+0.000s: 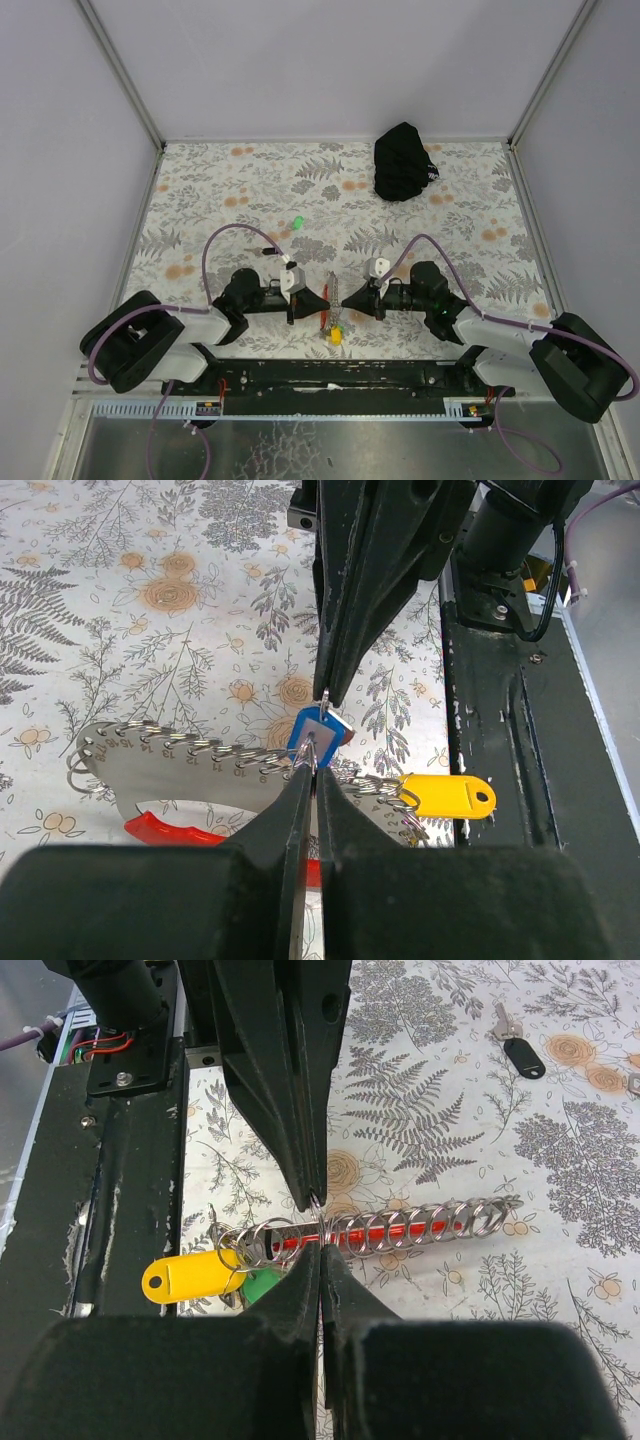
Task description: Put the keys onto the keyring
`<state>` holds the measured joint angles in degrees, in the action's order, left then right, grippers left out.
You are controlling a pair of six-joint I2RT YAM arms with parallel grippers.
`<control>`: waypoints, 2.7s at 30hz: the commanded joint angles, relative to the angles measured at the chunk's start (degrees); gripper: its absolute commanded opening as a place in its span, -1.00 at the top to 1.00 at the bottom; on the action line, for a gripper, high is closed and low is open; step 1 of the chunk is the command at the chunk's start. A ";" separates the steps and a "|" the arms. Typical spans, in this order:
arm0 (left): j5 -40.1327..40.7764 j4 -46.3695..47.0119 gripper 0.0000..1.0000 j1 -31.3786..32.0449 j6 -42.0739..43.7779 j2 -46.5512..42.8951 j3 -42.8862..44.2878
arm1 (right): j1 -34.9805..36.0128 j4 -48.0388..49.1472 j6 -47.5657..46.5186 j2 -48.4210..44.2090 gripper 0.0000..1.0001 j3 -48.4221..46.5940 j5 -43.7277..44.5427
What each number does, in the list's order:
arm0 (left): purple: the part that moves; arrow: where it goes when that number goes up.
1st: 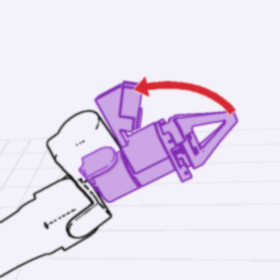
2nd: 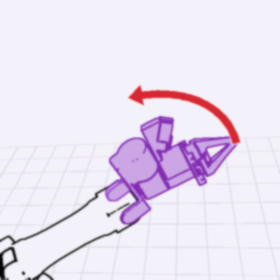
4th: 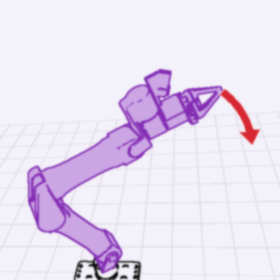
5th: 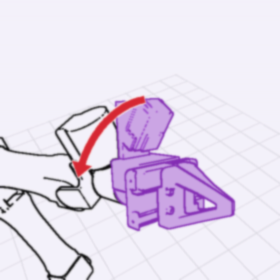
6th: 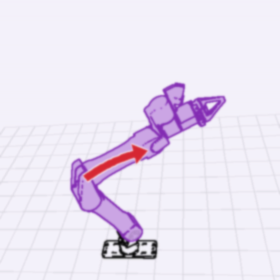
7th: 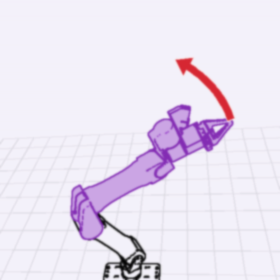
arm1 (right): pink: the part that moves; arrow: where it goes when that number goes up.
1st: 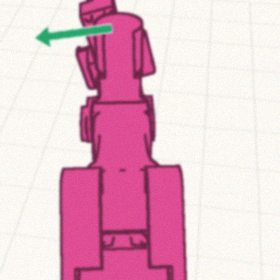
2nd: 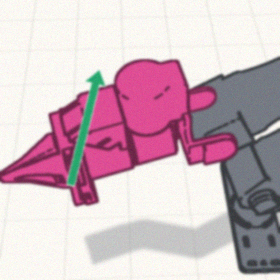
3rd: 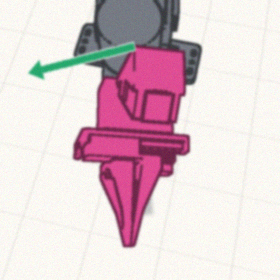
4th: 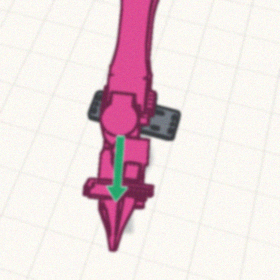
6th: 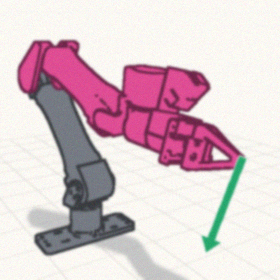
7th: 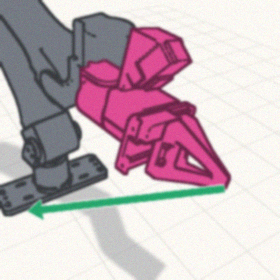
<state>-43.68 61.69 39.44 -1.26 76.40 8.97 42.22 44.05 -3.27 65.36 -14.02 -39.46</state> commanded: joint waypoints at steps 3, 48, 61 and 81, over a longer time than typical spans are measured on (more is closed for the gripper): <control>-1.54 1.56 1.00 0.02 1.76 -0.11 2.42 | 0.92 2.44 -1.11 0.44 1.00 -2.50 -0.27; 10.67 -36.63 1.00 7.33 21.09 -12.61 15.26 | 1.90 0.90 -2.54 -9.90 1.00 0.55 7.25; 12.81 -31.81 1.00 7.33 21.96 -13.98 12.60 | 1.84 3.12 0.54 -11.65 1.00 1.77 16.91; 11.99 -25.17 1.00 7.08 23.86 -15.29 10.28 | 1.90 -12.73 -18.82 -11.12 1.00 -5.45 1.48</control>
<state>-30.61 30.76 46.46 21.50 63.40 19.66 43.64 38.30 -16.84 53.04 -15.42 -31.73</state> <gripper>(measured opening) 0.007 0.010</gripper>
